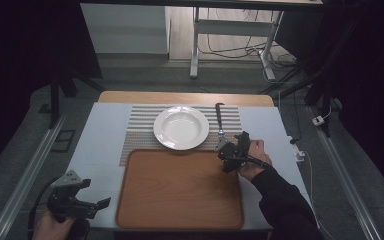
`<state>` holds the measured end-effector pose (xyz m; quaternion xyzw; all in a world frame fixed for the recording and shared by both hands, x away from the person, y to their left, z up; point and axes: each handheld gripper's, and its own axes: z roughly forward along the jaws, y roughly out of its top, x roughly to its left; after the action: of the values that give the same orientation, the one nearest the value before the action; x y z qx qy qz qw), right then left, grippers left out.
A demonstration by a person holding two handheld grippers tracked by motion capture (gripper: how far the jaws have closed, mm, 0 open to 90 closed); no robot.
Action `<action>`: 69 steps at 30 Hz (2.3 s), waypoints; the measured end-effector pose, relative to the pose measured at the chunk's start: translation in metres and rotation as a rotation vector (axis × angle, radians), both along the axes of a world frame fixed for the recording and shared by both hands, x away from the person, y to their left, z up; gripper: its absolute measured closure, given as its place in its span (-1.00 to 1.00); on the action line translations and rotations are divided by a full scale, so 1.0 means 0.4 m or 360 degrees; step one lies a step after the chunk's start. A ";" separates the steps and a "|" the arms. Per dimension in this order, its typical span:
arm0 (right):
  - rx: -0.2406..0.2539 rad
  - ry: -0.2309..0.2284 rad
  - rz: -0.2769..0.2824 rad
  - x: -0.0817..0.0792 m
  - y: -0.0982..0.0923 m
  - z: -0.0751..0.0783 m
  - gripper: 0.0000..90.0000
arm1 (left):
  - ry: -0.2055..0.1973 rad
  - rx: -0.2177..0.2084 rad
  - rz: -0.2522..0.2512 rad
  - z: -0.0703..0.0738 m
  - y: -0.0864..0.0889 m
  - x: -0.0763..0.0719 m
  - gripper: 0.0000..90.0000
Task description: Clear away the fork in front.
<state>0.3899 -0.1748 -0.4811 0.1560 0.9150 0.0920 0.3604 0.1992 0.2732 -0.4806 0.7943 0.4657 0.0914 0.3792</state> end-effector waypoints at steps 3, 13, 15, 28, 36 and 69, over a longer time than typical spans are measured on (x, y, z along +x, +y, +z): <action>-0.0023 -0.0001 0.0000 0.020 0.006 0.000 -0.84 | 0.0003 -0.0001 -0.0004 0.000 -0.001 0.000 -1.00; -0.0084 -0.0059 0.0010 0.067 0.024 0.001 -0.78 | 0.0005 0.0000 -0.0007 0.000 0.000 0.001 -1.00; -0.0087 -0.0063 0.0005 0.080 0.028 -0.001 -0.76 | 0.0005 -0.0002 -0.0006 0.000 0.000 0.001 -1.00; -0.0250 -0.0057 0.0072 0.152 0.057 -0.049 -0.34 | 0.0006 -0.0003 -0.0006 -0.001 0.001 0.000 -1.00; -0.0364 -0.0095 0.0134 0.159 0.071 -0.084 0.07 | 0.0008 -0.0008 -0.0008 -0.001 0.002 0.000 -1.00; -0.0530 -0.0355 0.0296 0.117 0.083 -0.106 0.98 | 0.0014 -0.0001 -0.0017 -0.001 0.000 0.000 -1.00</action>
<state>0.4367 -0.1417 -0.5233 -0.0019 0.8826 -0.0109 0.4701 0.1993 0.2731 -0.4811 0.7970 0.4632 0.0858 0.3780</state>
